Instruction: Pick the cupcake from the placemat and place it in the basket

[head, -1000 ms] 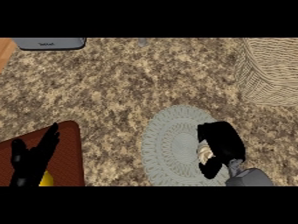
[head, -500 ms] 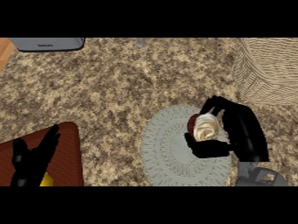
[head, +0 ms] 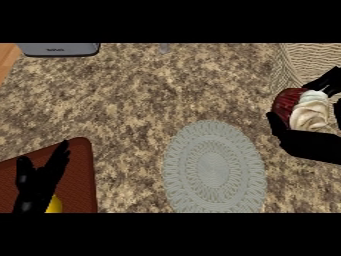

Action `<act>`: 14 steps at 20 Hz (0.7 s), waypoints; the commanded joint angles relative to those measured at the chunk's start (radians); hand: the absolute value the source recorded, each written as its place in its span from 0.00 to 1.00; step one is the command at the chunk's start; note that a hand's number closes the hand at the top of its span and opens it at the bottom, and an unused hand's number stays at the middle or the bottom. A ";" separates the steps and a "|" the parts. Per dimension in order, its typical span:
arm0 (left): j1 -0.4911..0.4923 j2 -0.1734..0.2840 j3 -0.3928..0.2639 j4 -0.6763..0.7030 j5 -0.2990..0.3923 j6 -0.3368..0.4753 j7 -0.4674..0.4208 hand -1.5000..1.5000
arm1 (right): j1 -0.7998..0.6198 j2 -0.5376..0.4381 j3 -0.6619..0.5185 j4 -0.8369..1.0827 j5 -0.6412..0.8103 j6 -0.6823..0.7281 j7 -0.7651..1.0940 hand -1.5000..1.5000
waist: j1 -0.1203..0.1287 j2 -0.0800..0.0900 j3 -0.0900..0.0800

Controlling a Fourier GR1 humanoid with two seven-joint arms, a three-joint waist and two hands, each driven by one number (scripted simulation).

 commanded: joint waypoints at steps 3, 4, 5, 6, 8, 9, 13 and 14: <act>-0.007 -0.046 -0.029 0.038 -0.021 0.031 0.049 0.50 | -0.255 -0.160 -0.259 0.039 -0.152 0.104 0.158 1.00 | 0.005 0.008 -0.009; -0.069 0.005 0.031 0.109 0.020 -0.019 0.037 0.50 | -0.284 -0.172 -0.264 0.161 -0.127 0.052 0.106 1.00 | 0.011 0.013 -0.009; -0.013 -0.030 -0.011 0.083 -0.012 0.006 0.026 0.50 | -0.318 -0.211 -0.297 0.106 -0.174 0.123 0.199 1.00 | 0.006 0.008 -0.010; 0.015 -0.029 -0.026 0.035 -0.033 0.013 0.023 0.50 | -0.319 -0.238 -0.330 0.192 -0.175 0.079 0.121 1.00 | 0.015 0.010 -0.009; -0.025 -0.003 0.016 0.079 -0.005 -0.010 0.033 0.50 | -0.310 -0.288 -0.364 0.218 -0.229 0.117 0.102 1.00 | 0.010 0.010 -0.009; -0.026 -0.016 0.000 0.068 -0.017 0.001 0.041 0.50 | -0.369 -0.326 -0.363 0.299 -0.208 0.116 0.108 1.00 | 0.015 0.011 -0.009; -0.017 -0.028 -0.012 0.028 -0.021 0.003 0.069 0.50 | -0.388 -0.389 -0.371 0.430 -0.217 0.110 0.057 1.00 | 0.017 0.011 -0.009; -0.018 -0.024 -0.002 0.067 -0.026 0.002 0.041 0.50 | -0.371 -0.420 -0.401 0.464 -0.229 0.113 0.006 1.00 | 0.016 0.012 -0.009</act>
